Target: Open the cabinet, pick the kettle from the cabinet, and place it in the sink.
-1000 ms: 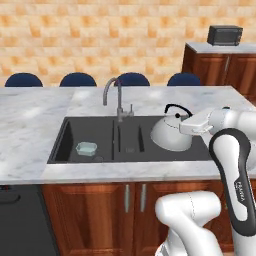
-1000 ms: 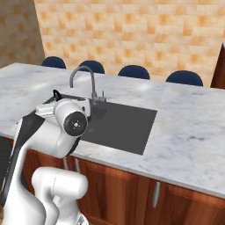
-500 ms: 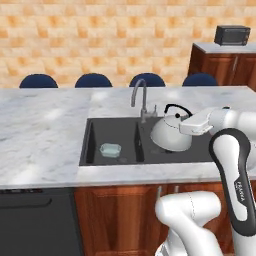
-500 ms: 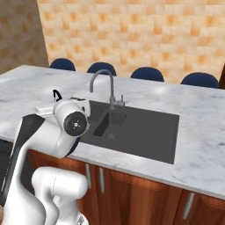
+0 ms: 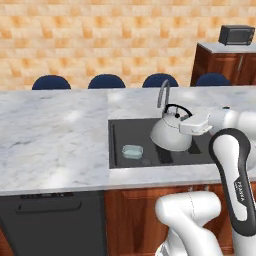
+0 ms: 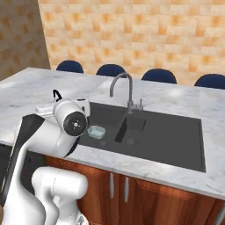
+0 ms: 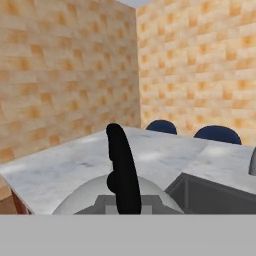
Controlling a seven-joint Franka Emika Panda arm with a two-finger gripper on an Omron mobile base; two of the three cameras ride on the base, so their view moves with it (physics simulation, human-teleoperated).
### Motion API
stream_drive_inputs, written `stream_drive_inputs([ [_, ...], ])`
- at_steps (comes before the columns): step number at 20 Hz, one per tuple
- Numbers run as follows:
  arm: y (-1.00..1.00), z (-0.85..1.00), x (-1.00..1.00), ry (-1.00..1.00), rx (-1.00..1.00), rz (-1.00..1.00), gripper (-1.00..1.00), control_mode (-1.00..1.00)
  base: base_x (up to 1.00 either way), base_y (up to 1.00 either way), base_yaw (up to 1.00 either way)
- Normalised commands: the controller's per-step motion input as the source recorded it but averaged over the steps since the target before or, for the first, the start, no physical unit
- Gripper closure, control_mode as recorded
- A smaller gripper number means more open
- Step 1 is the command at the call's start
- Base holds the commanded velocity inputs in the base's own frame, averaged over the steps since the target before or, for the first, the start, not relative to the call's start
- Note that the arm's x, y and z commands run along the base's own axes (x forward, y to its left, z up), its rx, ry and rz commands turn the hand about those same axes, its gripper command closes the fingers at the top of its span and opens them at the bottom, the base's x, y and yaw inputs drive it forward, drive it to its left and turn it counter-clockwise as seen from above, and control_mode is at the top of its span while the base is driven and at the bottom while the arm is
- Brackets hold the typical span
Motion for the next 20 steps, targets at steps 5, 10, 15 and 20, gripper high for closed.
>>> stream_drive_inputs([
  [5, 0.00, 0.00, 0.00, 0.00, 0.00, 0.00, 1.00, 1.00, 0.37, 0.56, -0.09],
  [10, 0.00, 0.00, 0.00, 0.00, 0.00, 0.00, 1.00, 1.00, 0.37, 0.54, -0.10],
  [15, 0.00, 0.00, 0.00, 0.00, 0.00, 0.00, 1.00, 1.00, 0.46, 0.43, -0.12],
  [20, 0.00, 0.00, 0.00, 0.00, 0.00, 0.00, 1.00, 1.00, 0.49, 0.36, -0.10],
])
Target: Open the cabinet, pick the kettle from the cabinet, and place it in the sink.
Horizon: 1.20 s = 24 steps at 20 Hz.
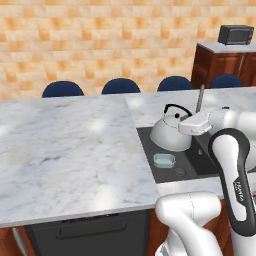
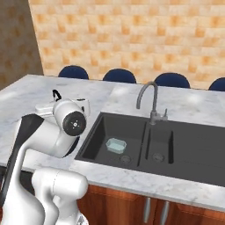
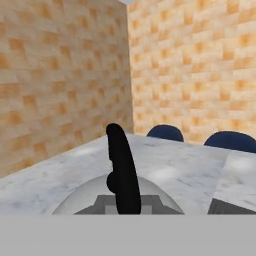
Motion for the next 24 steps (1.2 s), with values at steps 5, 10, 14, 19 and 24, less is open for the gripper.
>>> stream_drive_inputs([
  [5, 0.00, 0.00, 0.00, 0.00, 0.00, 0.00, 1.00, 1.00, 0.47, 0.33, -0.05],
  [10, 0.00, 0.00, 0.00, 0.00, 0.00, 0.00, 1.00, 1.00, 0.39, 0.26, -0.02],
  [14, 0.00, 0.00, 0.00, 0.00, 0.00, 0.00, 1.00, 1.00, 0.17, 0.10, 0.00],
  [19, 0.00, 0.00, 0.00, 0.00, 0.00, 0.00, 1.00, 1.00, 0.00, 0.00, 0.00],
  [24, 0.00, 0.00, 0.00, 0.00, 0.00, 0.00, 1.00, 1.00, 0.00, 0.00, 0.00],
])
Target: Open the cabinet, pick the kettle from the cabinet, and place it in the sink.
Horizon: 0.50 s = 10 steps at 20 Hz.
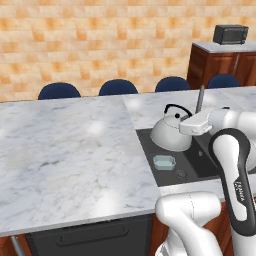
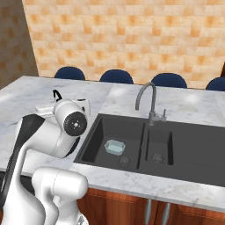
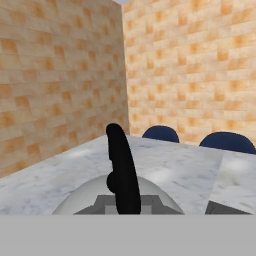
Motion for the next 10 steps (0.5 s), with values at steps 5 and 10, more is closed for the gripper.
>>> stream_drive_inputs([
  [5, 0.00, 0.00, 0.00, 0.00, 0.00, 0.00, 1.00, 1.00, 0.00, 0.00, 0.00],
  [10, 0.00, 0.00, 0.00, 0.00, 0.00, 0.00, 1.00, -1.00, 0.00, 0.00, 0.00],
])
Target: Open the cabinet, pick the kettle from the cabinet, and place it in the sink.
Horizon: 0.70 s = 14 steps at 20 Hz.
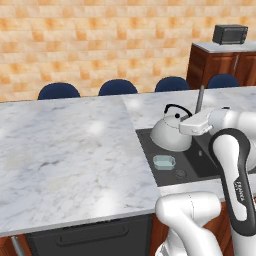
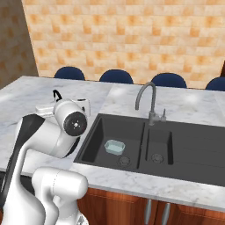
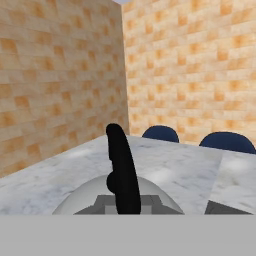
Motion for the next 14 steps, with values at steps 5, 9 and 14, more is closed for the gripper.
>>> stream_drive_inputs([
  [5, 0.00, 0.00, 0.00, 0.00, 0.00, 0.00, 1.00, -1.00, 0.00, 0.00, 0.00],
  [9, 0.00, 0.00, 0.00, 0.00, 0.00, 0.00, 1.00, -1.00, 0.00, 0.00, 0.00],
  [14, 0.00, 0.00, 0.00, 0.00, 0.00, 0.00, 1.00, -1.00, 0.00, 0.00, 0.00],
])
